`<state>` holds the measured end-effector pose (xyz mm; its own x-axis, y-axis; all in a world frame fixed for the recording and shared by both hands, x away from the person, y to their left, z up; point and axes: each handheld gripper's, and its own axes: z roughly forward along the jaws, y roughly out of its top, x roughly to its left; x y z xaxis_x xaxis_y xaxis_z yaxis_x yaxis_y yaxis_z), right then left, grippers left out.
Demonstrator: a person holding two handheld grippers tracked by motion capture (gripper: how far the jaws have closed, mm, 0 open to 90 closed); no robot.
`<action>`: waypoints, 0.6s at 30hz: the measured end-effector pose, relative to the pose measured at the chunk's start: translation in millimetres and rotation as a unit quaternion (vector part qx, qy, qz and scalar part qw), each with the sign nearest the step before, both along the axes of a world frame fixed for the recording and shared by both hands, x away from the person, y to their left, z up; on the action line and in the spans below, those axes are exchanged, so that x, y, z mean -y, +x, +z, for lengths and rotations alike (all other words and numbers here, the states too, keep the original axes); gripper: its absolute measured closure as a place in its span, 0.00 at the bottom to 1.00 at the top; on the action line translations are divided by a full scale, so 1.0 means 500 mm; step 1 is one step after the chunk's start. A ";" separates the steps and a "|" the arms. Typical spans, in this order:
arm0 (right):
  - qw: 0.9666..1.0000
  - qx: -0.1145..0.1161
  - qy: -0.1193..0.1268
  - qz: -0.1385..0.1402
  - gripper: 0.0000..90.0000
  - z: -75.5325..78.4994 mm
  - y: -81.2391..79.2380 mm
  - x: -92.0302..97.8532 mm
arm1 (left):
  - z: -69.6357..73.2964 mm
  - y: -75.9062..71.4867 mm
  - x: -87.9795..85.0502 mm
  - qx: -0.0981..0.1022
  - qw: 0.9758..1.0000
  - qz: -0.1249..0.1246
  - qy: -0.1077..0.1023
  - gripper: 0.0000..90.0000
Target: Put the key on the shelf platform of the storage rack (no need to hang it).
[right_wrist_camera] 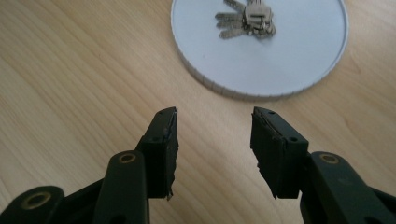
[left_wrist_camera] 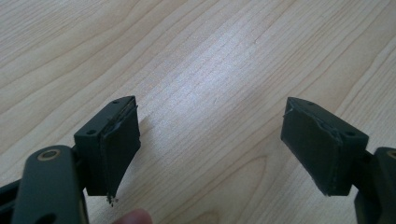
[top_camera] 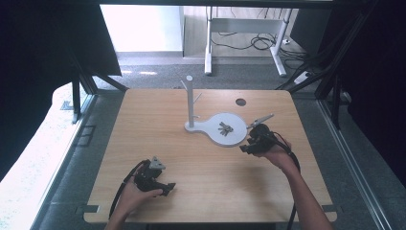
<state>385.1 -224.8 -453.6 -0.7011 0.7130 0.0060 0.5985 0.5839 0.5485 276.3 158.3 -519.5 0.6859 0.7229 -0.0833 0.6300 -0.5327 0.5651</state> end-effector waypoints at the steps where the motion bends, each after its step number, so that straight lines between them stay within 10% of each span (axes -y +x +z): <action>1: 1.000 0.002 0.002 -0.002 0.58 -0.006 -0.010 0.006 | 0.000 0.000 0.000 0.000 1.000 0.000 0.000 0.22; 18: 0.998 0.013 0.056 -0.040 0.58 -0.111 -0.136 0.082 | -0.001 0.001 -0.002 -0.001 1.000 0.004 0.001 0.22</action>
<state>317.3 -265.9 -509.2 -0.6437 0.7620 0.0710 0.6249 0.4697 0.6236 276.8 159.3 -520.2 0.6806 0.7280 -0.0830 0.6346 -0.5290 0.5635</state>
